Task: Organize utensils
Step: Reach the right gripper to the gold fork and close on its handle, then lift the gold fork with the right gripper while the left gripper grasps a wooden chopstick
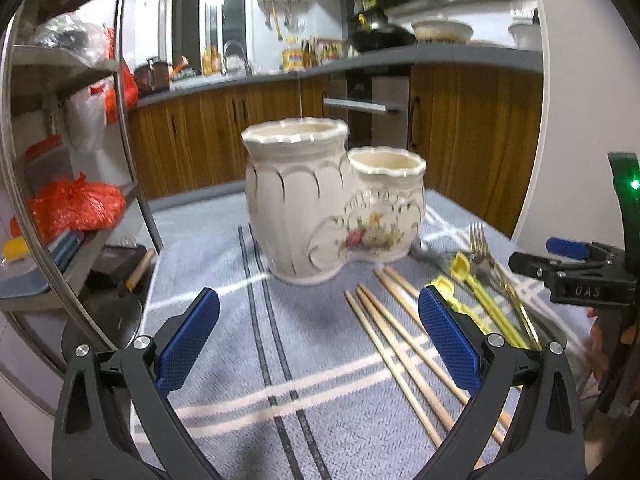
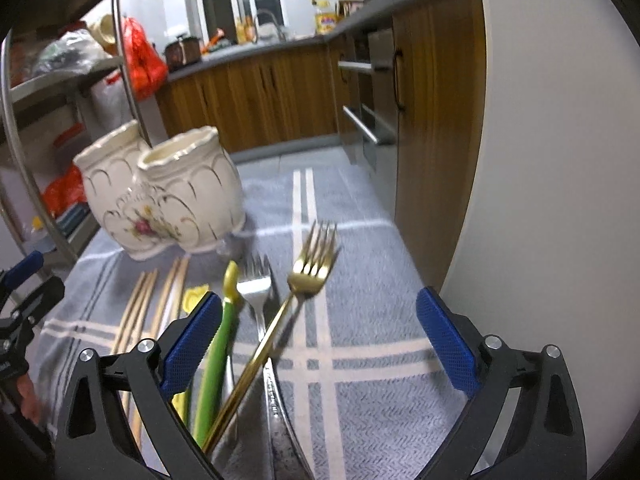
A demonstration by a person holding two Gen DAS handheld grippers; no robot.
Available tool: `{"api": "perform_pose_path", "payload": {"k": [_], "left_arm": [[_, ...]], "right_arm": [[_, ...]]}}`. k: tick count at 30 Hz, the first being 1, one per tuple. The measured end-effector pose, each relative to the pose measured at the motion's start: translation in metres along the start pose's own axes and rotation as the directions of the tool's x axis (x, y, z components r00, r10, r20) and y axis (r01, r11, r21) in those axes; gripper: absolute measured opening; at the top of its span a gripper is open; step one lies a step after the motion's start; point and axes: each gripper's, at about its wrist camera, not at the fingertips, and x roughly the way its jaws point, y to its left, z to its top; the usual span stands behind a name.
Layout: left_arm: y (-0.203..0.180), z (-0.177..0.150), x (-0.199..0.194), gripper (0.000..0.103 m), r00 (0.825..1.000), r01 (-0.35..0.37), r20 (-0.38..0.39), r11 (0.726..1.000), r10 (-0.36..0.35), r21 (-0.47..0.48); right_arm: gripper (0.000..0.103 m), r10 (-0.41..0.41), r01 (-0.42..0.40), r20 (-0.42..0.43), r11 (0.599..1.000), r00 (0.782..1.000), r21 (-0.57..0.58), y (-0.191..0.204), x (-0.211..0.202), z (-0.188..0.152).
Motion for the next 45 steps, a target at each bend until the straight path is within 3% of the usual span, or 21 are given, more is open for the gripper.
{"api": "perform_pose_path", "payload": {"k": [1,3,9,11,29,32,36,41,45], "left_arm": [[-0.001,-0.001,0.002,0.098,1.000,-0.002,-0.012,1.000,0.002,0.008],[-0.005,-0.004,0.007,0.098,0.999,-0.012,-0.047,0.999,0.014,0.033],[-0.007,-0.008,0.011,0.098,0.997,-0.006,-0.079,0.999,0.010,0.045],[-0.006,-0.008,0.012,0.098,0.996,-0.001,-0.086,0.999,0.004,0.039],[-0.001,-0.006,0.022,0.098,0.987,0.076,-0.143,0.997,-0.072,0.026],[-0.003,-0.008,0.024,0.098,0.983,0.084,-0.165,0.996,-0.077,0.039],[-0.009,-0.011,0.025,0.098,0.976,0.094,-0.203,0.994,-0.080,0.058],[-0.011,-0.015,0.021,0.097,0.965,0.089,-0.250,0.996,-0.079,0.029],[-0.016,-0.022,0.018,0.084,0.948,0.095,-0.305,0.995,-0.091,-0.001]], "right_arm": [[0.092,-0.002,0.002,-0.008,1.000,1.000,-0.002,0.003,0.003,0.001],[0.076,0.004,-0.004,-0.026,1.000,1.000,-0.001,0.002,0.004,0.000],[0.042,0.040,-0.038,-0.080,0.999,0.996,0.024,0.007,0.012,0.003],[0.035,0.054,-0.053,-0.088,0.998,0.995,0.024,0.010,0.014,0.004],[0.020,0.058,-0.047,-0.207,0.997,0.977,0.058,0.016,0.036,0.020],[0.013,0.077,-0.064,-0.210,0.995,0.975,0.070,0.013,0.035,0.020],[0.006,0.116,-0.101,-0.191,0.991,0.975,0.086,0.010,0.031,0.015],[0.006,0.155,-0.148,-0.109,0.987,0.982,0.067,0.010,0.015,0.015],[0.006,0.193,-0.193,-0.007,0.981,0.981,0.030,0.010,-0.010,0.017]]}}
